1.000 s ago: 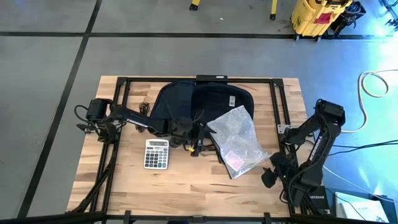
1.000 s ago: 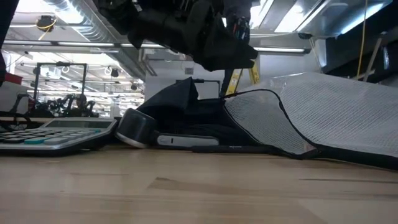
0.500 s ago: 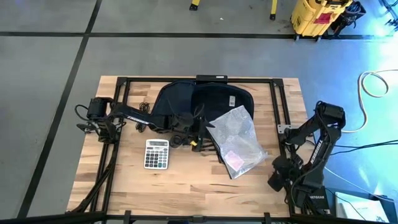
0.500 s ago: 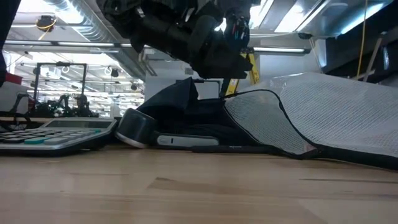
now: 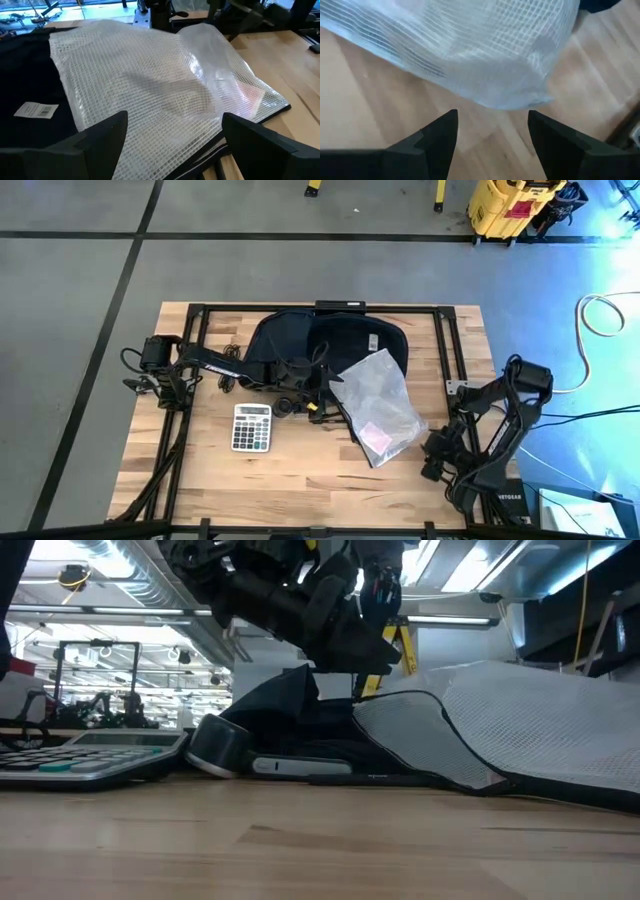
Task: Unpack backpack
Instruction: Remove the black pens and game card from the transparent zip bag
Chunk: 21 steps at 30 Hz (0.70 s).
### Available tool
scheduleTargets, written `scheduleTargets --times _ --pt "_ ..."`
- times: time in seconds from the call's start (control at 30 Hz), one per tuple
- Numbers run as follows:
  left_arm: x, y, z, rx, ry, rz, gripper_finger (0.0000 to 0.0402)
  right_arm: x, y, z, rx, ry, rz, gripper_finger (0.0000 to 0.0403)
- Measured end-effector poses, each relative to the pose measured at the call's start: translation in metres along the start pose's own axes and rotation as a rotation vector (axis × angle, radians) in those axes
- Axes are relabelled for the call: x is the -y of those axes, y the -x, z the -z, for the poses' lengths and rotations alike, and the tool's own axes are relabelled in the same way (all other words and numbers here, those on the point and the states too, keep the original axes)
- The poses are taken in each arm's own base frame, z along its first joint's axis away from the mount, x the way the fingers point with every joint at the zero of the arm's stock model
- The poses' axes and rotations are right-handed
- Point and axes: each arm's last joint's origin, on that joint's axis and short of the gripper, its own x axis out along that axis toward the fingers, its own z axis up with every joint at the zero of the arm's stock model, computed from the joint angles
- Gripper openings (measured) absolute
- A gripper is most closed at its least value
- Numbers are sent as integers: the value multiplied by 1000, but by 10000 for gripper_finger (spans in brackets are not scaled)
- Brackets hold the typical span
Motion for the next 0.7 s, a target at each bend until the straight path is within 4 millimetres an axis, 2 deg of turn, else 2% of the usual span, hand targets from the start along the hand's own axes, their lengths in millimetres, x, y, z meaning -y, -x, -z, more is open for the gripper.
scheduleTargets --times 0.17,0.27,0.37,0.7 --pt "2 0 0 -3 -2 6 310 -1 -16 13 41 -67 29 225" --pt "3 0 0 -5 1 7 310 0 -17 16 117 -109 2 225" --pt "2 0 1 -15 1 7 310 0 -15 15 215 -154 -44 225" --pt "-3 0 4 -33 22 -8 310 -5 -19 4 378 -183 -107 225"
